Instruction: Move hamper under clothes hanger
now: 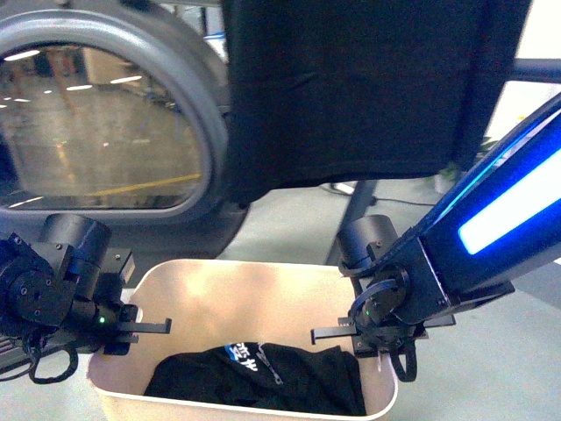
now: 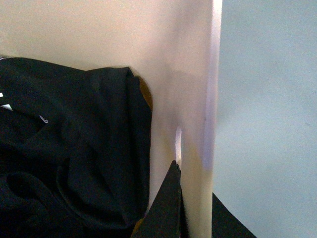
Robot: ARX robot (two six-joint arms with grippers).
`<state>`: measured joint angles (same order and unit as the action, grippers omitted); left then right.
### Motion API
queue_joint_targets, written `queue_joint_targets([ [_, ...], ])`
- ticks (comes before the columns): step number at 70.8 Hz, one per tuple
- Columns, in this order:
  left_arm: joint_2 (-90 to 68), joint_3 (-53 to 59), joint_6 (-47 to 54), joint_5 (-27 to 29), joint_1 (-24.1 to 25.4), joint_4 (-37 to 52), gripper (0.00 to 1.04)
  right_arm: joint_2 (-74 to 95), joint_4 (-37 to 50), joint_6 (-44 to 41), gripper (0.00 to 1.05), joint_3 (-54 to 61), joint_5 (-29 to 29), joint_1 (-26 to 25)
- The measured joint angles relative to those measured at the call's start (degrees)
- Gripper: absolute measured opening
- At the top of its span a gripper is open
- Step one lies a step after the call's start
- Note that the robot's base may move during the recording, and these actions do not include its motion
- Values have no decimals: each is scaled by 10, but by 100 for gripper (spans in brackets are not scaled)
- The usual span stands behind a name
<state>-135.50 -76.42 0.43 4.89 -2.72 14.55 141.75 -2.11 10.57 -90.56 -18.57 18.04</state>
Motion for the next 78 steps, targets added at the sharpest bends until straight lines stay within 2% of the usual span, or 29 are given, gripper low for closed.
queue_joint_targets([
  [78,1,0,-2,-3,-6,0,4,-1,0,0,2,0,-5,-7],
])
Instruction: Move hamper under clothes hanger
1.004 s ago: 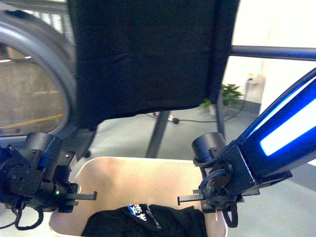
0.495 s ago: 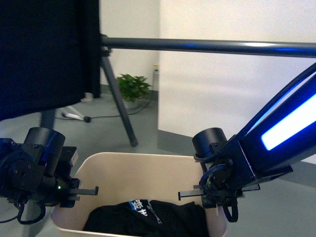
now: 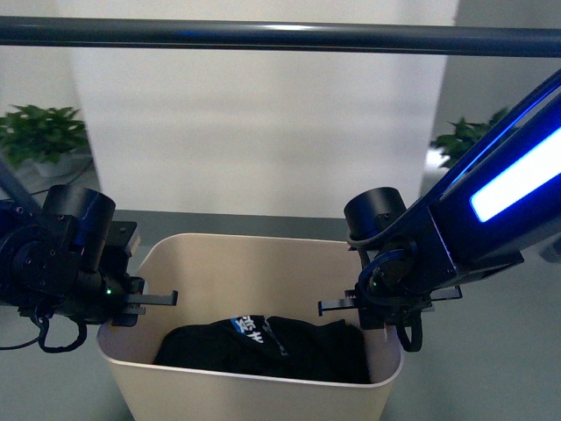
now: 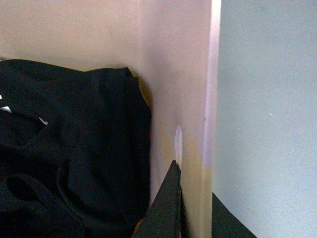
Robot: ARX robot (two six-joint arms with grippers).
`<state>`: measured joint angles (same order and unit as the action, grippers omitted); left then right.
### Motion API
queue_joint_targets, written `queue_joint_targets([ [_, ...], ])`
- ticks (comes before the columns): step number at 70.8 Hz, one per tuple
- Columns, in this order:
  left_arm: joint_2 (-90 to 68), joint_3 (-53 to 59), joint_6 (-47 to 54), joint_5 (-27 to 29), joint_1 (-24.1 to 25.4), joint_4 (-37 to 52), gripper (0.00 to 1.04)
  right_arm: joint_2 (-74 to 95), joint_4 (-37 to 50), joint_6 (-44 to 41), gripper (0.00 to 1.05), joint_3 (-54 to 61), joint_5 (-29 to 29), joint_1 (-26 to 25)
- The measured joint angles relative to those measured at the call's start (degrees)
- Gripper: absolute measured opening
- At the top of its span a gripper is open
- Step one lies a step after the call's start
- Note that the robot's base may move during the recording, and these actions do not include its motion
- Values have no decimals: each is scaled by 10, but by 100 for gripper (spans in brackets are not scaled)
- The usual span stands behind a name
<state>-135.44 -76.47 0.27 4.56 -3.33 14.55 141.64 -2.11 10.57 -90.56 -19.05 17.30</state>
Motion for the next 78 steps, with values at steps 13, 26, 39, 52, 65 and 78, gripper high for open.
queue_joint_targets([
  [13,0,0,-1,-12,-16,0,4,0,0,0,2,1,-14,-16],
  [26,0,0,-2,2,-3,0,4,0,0,0,2,1,2,-1],
  [39,0,0,-2,9,9,0,4,0,0,0,2,1,6,13],
  [52,0,0,-2,4,8,0,4,0,0,0,2,1,4,10],
  [65,0,0,-2,0,1,0,4,0,0,0,2,1,0,2],
  [78,0,0,-2,0,0,0,4,0,0,0,2,1,0,2],
])
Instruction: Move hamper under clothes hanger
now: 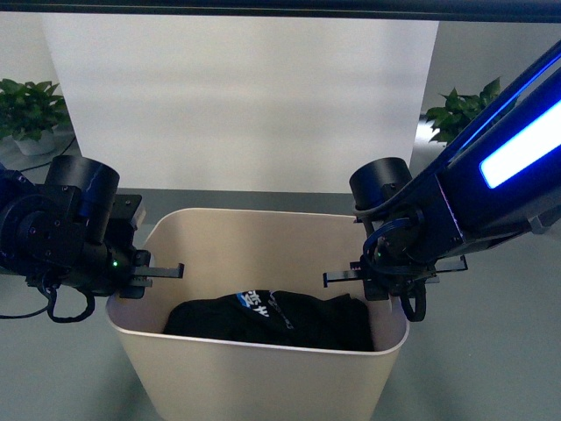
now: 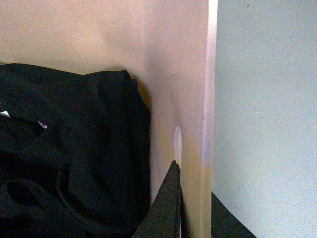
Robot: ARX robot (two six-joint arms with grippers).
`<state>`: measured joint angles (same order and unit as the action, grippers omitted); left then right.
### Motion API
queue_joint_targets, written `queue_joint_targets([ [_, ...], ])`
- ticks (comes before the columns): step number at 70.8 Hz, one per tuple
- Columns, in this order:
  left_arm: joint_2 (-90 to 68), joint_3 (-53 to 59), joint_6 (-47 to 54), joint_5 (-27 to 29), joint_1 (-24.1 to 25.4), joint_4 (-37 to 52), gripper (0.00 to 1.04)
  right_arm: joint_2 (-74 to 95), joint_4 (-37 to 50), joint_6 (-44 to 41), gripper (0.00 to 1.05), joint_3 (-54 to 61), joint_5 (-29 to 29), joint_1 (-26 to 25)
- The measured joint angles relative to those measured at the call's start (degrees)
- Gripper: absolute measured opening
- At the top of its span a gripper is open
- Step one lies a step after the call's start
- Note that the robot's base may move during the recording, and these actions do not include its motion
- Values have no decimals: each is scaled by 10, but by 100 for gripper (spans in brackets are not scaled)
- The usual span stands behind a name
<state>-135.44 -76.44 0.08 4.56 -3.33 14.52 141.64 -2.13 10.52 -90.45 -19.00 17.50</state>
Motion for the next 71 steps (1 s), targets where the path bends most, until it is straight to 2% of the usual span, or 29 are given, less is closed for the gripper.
queue_joint_targets([
  [11,0,3,-4,14,2,7,4,0,2,4,2,0,7,3],
  [17,3,24,-13,23,0,41,4,-2,25,46,2,16,21,4],
  [27,27,91,-18,16,-3,93,4,-16,73,120,2,84,18,8],
  [36,46,160,-24,9,-10,135,4,-31,113,146,2,162,17,15],
  [51,51,241,-33,2,-14,182,4,-43,152,158,2,237,22,23],
  [71,67,308,-63,16,-29,227,4,-43,174,162,2,252,24,25],
])
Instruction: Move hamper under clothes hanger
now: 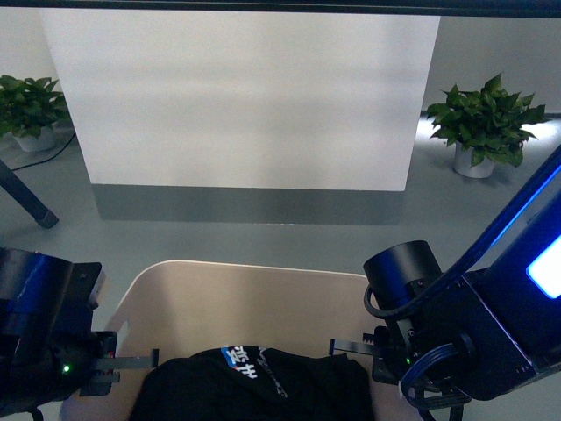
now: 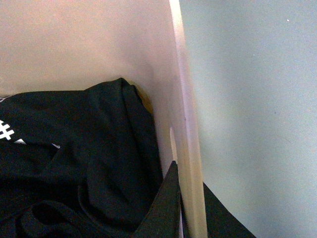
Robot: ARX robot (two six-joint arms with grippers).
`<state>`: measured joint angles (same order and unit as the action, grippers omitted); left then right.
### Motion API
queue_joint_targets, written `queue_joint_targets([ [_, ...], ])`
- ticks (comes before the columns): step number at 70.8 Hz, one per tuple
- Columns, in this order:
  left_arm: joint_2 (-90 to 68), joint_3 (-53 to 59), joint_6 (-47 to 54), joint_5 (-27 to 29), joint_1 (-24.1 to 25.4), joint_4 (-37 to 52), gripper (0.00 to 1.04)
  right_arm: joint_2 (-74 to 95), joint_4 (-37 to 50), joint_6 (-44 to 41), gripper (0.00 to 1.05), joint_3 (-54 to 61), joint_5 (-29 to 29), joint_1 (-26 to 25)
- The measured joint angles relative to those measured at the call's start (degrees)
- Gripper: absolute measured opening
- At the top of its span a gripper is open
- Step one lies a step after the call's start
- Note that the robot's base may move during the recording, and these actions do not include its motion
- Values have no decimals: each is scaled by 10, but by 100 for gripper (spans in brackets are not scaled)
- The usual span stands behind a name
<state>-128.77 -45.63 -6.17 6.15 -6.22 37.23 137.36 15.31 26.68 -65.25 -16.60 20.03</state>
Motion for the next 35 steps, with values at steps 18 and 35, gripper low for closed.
queue_joint_targets([
  [18,-11,14,-31,-20,-7,-1,41,15,26,23,29,-2,-6,5],
  [35,41,-12,-28,-28,-2,-53,85,-5,39,31,73,6,-13,1],
])
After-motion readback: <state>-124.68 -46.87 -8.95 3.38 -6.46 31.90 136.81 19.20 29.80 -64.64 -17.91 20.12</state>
